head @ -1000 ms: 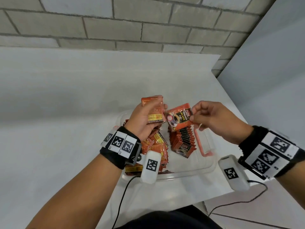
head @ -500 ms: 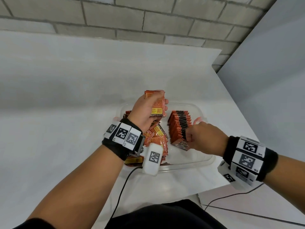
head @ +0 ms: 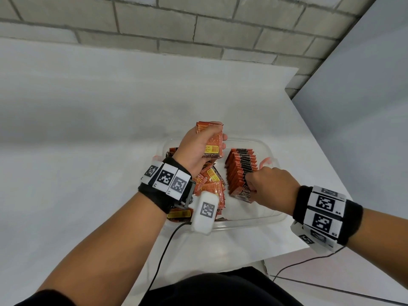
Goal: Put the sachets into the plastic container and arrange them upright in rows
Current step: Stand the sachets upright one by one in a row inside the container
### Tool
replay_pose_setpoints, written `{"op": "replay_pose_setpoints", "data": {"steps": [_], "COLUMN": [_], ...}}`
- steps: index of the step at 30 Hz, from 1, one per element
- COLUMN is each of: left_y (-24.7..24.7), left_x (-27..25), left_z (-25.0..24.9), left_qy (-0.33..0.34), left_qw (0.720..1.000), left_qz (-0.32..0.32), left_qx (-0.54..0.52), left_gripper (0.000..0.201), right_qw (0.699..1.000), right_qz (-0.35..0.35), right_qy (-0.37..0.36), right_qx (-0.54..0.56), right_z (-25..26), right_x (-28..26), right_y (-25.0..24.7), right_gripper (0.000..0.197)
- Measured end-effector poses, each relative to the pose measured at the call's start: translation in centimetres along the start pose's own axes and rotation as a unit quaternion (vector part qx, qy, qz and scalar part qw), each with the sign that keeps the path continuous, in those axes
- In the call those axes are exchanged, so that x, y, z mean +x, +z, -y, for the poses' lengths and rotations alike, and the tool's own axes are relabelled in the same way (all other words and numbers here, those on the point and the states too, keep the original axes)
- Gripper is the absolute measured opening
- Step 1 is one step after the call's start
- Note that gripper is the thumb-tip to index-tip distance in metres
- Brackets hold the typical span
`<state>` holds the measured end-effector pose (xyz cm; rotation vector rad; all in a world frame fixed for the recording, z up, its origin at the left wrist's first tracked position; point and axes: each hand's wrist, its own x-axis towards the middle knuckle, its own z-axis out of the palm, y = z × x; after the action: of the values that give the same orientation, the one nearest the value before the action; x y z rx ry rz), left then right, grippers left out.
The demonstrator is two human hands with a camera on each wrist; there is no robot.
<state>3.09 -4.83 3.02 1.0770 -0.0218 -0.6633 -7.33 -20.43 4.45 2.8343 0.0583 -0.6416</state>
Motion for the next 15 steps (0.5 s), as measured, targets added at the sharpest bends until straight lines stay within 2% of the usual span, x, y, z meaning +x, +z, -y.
{"op": "replay_pose_setpoints", "data": {"steps": [15], "left_y": [-0.07], "left_x": [0.31], "left_z": [0.29], "left_qy": [-0.009], "left_qw": [1.0], "left_qz": [-0.004], "left_qx": [0.004], "left_gripper": [0.014], "right_qw": [0.999], "right_qz": [-0.03], "right_qy": [-0.002], "right_qx": [0.016], "right_z": [-0.57], "right_x": [-0.11], "right_y": [0.24], "right_gripper": [0.019]}}
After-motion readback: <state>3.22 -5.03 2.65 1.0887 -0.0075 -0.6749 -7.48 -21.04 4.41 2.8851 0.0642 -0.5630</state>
